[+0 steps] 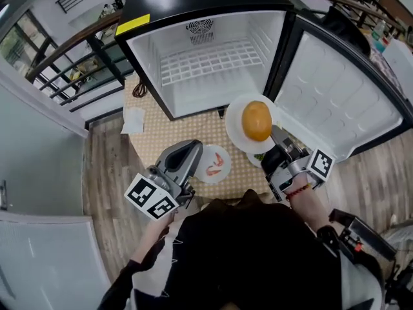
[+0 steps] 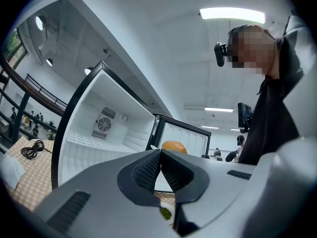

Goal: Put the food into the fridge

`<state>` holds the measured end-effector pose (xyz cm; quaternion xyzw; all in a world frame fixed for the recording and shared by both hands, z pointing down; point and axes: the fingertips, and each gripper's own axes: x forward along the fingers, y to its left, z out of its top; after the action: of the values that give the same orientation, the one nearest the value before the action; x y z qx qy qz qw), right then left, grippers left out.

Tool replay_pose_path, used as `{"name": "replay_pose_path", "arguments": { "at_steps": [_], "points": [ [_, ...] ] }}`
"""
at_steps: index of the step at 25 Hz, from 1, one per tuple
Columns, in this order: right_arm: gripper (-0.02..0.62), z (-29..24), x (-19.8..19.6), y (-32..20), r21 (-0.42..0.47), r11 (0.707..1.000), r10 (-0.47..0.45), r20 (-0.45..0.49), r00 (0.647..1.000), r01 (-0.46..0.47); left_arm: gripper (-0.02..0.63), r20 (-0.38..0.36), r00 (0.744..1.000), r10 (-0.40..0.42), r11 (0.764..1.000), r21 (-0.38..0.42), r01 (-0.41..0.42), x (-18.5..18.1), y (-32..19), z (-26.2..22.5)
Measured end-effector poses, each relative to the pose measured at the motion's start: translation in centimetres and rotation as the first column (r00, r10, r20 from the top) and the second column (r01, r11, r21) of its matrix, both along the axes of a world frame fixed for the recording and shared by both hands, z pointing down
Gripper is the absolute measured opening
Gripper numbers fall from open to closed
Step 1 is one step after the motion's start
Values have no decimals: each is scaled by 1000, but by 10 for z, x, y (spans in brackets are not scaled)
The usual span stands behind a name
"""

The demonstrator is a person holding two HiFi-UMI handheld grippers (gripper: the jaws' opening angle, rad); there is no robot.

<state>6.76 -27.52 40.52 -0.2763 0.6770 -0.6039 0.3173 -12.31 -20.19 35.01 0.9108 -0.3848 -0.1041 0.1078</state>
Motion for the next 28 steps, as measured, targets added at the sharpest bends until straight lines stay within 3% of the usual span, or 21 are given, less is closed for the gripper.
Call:
{"name": "replay_pose_path", "arguments": {
  "at_steps": [8,14,28],
  "points": [
    [32,-3,-16,-23,30,989,146,-50,988,-144,14,67,986,153,988,19,-155,-20,-34,-4],
    [32,-10,-24,-48,51,968,249,-92,964,-245,14,33,979,203,979,1,-203,-36,-59,-4],
    [32,-1,-44,-106,-76,919,376,-129,918,-387,14,71,939,335,942,-9,-336,-22,-75,1]
  ]
}}
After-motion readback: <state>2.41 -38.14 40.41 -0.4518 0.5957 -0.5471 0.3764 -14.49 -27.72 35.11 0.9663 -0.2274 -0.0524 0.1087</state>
